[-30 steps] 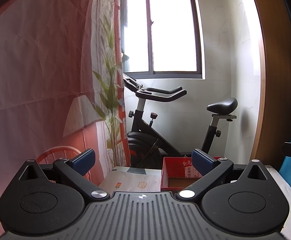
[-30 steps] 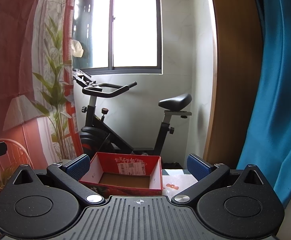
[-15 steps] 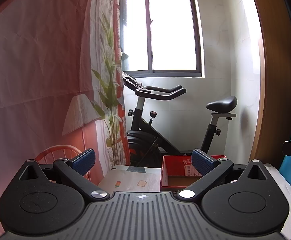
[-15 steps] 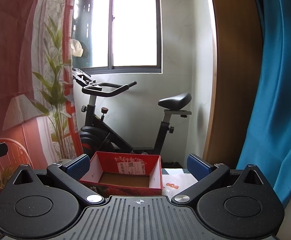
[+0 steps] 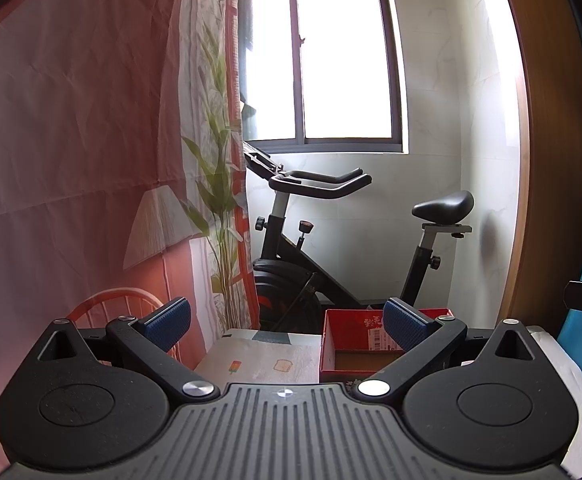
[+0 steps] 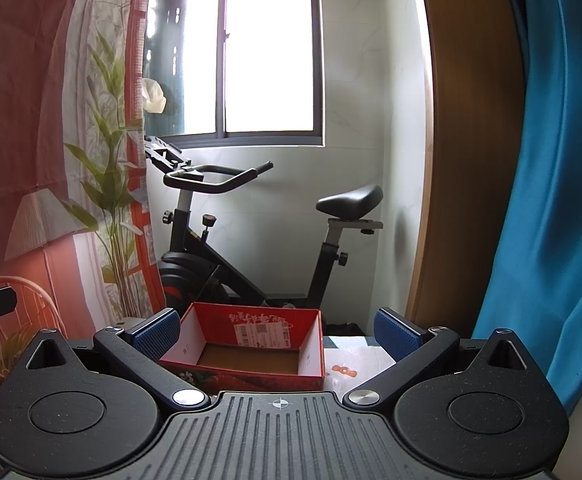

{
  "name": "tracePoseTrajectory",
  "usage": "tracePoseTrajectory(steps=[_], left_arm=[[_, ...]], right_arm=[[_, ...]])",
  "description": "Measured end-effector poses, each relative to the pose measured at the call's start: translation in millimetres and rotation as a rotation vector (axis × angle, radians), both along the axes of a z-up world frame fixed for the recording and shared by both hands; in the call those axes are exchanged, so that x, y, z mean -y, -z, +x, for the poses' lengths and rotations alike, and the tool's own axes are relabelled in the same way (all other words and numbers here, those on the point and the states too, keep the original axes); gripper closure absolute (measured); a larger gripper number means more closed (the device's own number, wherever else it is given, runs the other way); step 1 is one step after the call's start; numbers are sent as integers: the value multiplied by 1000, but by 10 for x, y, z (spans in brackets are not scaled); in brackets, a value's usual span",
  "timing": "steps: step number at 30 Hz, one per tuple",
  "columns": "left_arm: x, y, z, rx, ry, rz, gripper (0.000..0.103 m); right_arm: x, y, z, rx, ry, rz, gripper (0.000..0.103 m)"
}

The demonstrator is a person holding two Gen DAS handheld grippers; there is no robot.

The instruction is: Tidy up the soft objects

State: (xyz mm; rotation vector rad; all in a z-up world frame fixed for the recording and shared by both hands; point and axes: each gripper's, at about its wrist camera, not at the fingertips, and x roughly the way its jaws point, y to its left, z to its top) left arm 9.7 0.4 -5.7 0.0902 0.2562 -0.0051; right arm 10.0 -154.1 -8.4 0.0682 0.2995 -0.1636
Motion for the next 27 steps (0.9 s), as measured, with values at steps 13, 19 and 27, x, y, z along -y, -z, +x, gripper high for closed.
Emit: tracePoseTrajectory(steps=[13,19,27], left_arm=[[1,2,0,0,1,1,0],[-8,14,30,-7,2,1,0],[-18,32,57,-13,9,-2,0]], right_arm=[[-2,4,1,-2,3,-1,0],[-2,14,6,-2,4,1,0],[-4,41,29,0,3,3,0]])
